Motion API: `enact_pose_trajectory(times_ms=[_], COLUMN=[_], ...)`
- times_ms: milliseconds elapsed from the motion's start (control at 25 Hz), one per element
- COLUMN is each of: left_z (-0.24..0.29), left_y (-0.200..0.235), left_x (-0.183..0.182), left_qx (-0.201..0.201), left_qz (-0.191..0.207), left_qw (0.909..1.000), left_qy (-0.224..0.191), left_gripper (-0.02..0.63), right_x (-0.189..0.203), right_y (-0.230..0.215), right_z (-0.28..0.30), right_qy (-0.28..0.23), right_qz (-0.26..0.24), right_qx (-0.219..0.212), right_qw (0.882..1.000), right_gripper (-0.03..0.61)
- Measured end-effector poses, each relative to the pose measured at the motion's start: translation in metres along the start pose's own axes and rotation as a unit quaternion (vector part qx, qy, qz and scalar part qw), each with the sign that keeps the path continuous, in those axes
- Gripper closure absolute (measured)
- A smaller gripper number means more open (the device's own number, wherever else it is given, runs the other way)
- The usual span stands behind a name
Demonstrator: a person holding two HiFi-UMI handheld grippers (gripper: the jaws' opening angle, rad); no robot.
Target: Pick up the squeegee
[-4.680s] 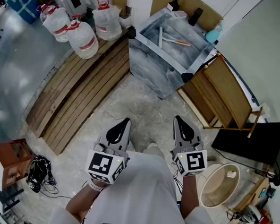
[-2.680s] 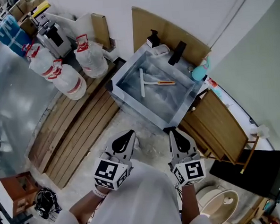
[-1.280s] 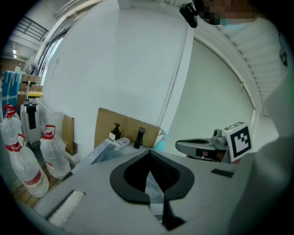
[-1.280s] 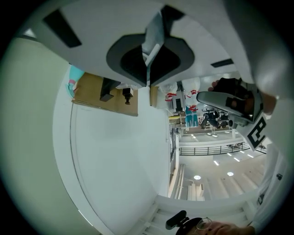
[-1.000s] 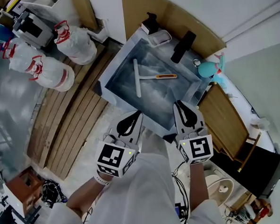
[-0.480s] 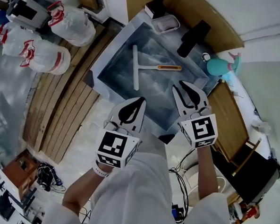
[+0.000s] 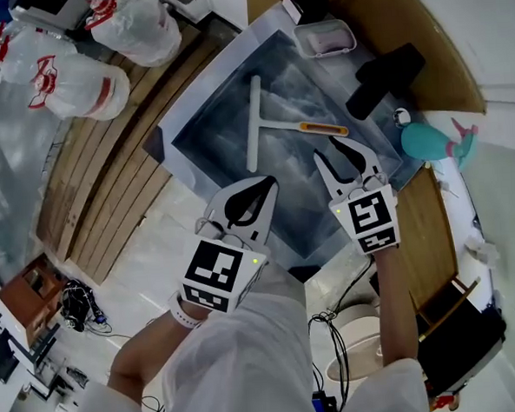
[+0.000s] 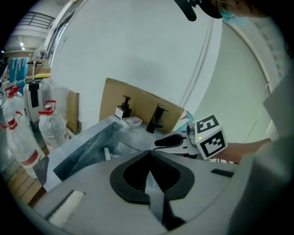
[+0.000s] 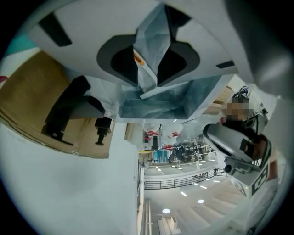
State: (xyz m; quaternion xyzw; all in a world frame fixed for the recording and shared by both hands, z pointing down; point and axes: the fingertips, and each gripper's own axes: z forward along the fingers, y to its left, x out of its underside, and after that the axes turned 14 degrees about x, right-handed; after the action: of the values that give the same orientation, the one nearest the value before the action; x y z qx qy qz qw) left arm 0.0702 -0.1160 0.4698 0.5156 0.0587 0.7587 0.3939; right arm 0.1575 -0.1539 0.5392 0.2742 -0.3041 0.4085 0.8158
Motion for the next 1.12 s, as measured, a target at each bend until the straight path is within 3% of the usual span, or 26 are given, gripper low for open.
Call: enact_pose_trajectory(times_ms=[400, 760, 1120], left_z=[0.031, 0.044, 0.055], left_y=[0.022, 0.036, 0.049], left_x=[0.02, 0.033, 0.049], left_qx=[-0.015, -0.031, -0.046], left_qz=[-0.032, -0.055, -0.077], left_qw=[0.9993, 0.9979, 0.9958], left_qy=[0.007, 0.014, 0.02], left_gripper=[0.615, 0.615, 0.615], right_x=[0.043, 0.056, 0.065], right_y=[0.008, 0.026, 0.055], right_z=[0.061, 0.1, 0.13], right_qy=[0.041, 0.036, 0.02], right_qz=[-0.098, -0.167, -0.199], right_qx=[-0.057, -0.114, -0.171], right_qw=[0.993, 0.979, 0.965], right_gripper=[0.467, 0.457, 0.457])
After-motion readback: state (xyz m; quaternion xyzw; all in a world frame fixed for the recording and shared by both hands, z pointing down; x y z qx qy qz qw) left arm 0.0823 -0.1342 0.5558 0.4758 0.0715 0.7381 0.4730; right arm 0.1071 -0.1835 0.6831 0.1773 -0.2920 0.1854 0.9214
